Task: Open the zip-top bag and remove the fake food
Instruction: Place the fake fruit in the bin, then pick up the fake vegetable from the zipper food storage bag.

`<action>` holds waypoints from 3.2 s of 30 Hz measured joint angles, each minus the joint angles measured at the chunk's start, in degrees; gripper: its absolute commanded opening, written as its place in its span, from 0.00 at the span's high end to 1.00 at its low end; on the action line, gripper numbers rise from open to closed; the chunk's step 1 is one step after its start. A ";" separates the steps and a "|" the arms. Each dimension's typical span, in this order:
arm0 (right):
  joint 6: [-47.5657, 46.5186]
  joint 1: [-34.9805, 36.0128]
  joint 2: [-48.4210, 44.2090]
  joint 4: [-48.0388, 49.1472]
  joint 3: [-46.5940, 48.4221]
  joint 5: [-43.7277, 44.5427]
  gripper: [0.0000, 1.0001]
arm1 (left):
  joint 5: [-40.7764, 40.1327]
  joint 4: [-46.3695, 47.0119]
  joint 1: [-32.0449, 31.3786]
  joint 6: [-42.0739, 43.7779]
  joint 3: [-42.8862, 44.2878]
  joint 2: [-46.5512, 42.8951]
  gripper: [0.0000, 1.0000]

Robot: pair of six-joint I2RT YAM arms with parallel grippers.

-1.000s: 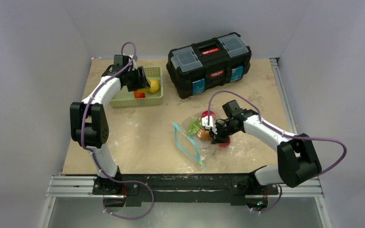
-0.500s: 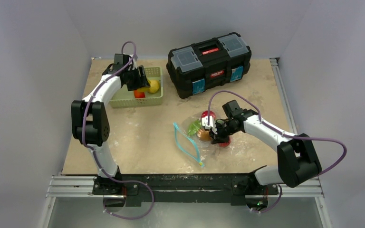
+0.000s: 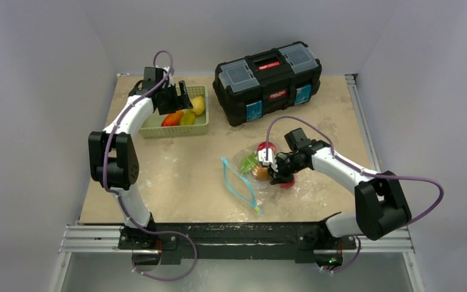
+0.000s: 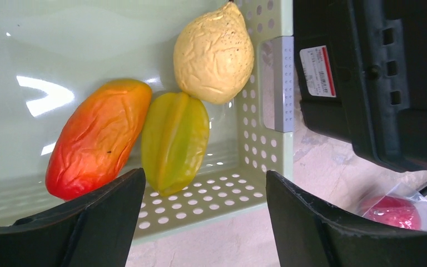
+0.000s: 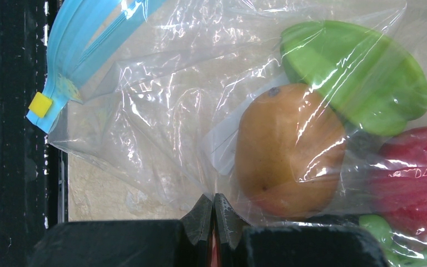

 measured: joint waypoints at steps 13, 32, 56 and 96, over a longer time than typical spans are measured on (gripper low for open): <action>0.00 -0.09 0.00 0.00 0.00 0.00 1.00 | -0.07 4.98 0.61 -0.13 -7.74 -12.09 0.19; -0.02 -0.37 -0.57 -0.02 -0.02 0.00 1.00 | 2.05 8.31 1.40 -1.16 -20.72 -29.90 0.03; -0.04 -0.87 -2.43 0.09 -0.09 -0.02 1.00 | 11.98 11.08 7.41 -9.99 -40.81 -52.26 0.00; -0.02 -2.25 -3.21 2.10 -0.46 -0.02 0.95 | 17.11 2.47 -9.35 -10.49 -57.99 -72.24 0.00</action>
